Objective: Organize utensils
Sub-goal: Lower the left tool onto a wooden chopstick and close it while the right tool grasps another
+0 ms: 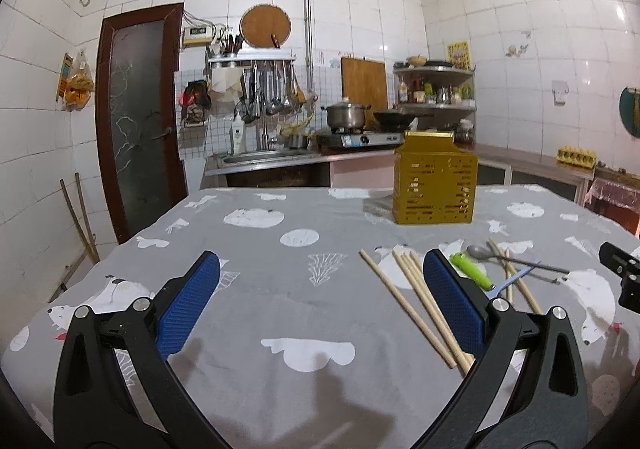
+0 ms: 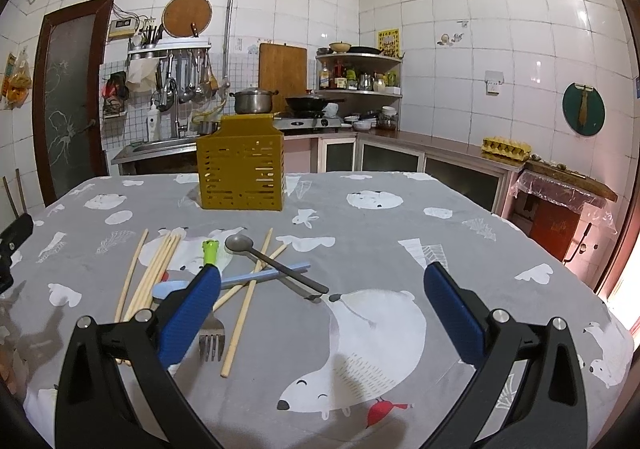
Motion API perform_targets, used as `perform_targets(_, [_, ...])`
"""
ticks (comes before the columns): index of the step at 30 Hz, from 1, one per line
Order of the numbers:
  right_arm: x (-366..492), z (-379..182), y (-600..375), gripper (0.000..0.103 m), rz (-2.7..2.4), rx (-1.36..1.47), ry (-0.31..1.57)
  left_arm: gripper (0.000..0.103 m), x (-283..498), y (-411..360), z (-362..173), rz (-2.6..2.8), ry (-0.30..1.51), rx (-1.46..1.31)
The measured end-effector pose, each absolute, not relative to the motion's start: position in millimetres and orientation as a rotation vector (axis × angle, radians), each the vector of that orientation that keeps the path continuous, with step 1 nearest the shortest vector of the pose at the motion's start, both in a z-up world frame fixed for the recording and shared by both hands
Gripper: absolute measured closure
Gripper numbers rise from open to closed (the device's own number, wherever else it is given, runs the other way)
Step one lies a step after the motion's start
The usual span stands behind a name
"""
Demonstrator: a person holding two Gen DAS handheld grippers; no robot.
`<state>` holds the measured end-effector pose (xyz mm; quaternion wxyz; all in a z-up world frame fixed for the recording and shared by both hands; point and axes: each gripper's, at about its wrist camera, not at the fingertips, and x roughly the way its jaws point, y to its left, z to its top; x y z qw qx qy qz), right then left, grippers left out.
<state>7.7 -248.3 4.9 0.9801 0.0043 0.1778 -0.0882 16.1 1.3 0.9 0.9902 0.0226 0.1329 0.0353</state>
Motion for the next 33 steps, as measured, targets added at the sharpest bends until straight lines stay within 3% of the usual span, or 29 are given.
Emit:
perform_targets(15, [68,30,-241,0.004,-0.130,-0.046,0.401,0.005,95,0,19,0.057,0.485,0.003])
perform_targets(22, [124,26,-242,0.005,-0.130,-0.056,0.509,0.005,153,-6,14,0.059,0.590,0.020])
perform_targets(26, [161,9,-245,0.017,-0.119,-0.029,0.622,0.005,174,-19,11,0.054,0.600,0.072])
perform_targets(33, [211,-17,-247,0.027,-0.107,0.003,0.753,0.005,213,-27,-2,0.039,0.698,0.011])
